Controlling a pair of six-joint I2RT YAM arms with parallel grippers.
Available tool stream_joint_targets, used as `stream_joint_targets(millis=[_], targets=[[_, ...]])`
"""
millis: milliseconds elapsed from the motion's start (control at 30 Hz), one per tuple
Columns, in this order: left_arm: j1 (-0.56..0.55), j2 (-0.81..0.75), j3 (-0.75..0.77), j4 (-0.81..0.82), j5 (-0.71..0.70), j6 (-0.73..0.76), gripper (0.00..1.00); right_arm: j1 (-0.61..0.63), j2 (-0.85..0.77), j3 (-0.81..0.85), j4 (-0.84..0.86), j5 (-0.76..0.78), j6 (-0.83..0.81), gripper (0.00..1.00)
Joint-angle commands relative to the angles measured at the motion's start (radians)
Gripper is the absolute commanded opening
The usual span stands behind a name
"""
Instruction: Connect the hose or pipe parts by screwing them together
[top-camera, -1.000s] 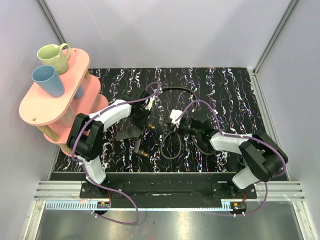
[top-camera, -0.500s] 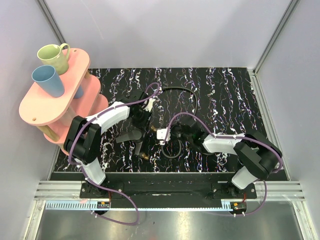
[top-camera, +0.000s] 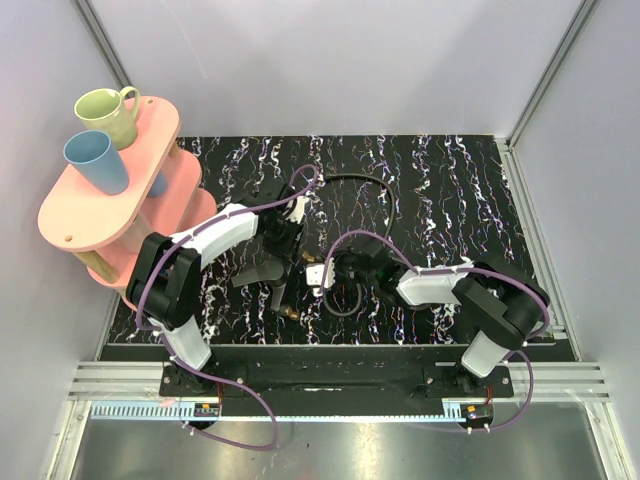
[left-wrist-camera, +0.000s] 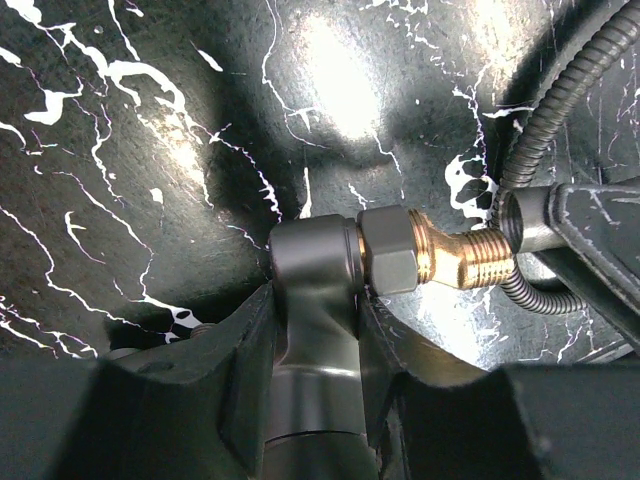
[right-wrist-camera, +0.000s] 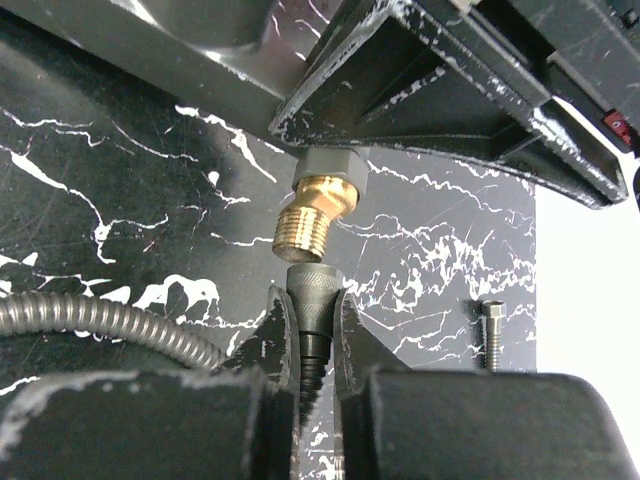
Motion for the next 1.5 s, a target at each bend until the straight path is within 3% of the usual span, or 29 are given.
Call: stream_joint_targets(millis=[0, 333, 1000, 1467], targets=[[-0.002, -0.051, 0.010, 0.024, 0.071, -0.029, 0.00, 0.019, 0.010, 0.024, 0.102, -0.004, 0.015, 0.00], [-0.002, -0.054, 0.006, 0.039, 0.094, -0.045, 0.00, 0.028, 0.038, -0.002, 0.194, -0.027, 0.059, 0.00], [0.011, -0.060, 0.012, 0.050, 0.076, -0.061, 0.00, 0.033, -0.003, -0.017, 0.142, -0.100, 0.087, 0.00], [0.010, -0.069, -0.007, 0.050, 0.099, -0.055, 0.00, 0.037, 0.038, -0.014, 0.265, -0.008, 0.177, 0.00]])
